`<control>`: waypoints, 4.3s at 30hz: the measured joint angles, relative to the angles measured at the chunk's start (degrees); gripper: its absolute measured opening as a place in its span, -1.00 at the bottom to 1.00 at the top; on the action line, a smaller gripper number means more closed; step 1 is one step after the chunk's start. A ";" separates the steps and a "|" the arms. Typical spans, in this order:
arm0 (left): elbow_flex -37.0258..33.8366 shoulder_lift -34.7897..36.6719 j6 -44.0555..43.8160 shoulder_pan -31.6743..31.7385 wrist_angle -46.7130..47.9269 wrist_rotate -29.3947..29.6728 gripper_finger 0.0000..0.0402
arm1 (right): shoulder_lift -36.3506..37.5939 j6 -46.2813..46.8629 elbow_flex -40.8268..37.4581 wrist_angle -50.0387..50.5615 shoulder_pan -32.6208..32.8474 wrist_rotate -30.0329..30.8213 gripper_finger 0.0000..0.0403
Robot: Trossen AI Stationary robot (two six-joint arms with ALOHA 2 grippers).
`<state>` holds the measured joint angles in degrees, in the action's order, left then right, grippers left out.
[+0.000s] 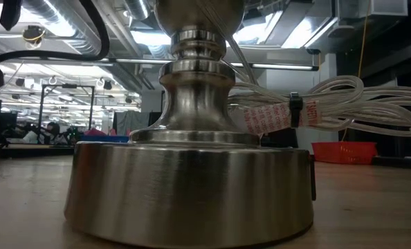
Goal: Pick & Place School Supplies
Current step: Put the yellow eraser into the orange basket
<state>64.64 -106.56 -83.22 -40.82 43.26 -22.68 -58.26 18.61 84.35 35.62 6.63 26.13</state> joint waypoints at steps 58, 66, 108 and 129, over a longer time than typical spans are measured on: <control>-0.08 6.78 0.43 2.38 9.52 9.54 -0.64 | 1.20 0.03 0.00 1.37 0.00 1.99 0.31; -0.07 6.99 6.34 7.74 15.02 13.50 -0.63 | 1.20 0.02 -0.01 1.37 0.00 1.99 0.31; -5.25 30.12 51.23 54.29 36.96 41.24 -0.63 | 1.30 -1.05 -0.02 3.04 -0.04 4.31 0.31; -5.29 48.64 67.20 56.24 43.39 4.23 -0.63 | 1.81 1.85 -0.02 2.99 -0.04 6.05 0.31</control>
<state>59.35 -57.92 -16.01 15.42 86.64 -18.45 -56.45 20.46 84.33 38.61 6.59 32.18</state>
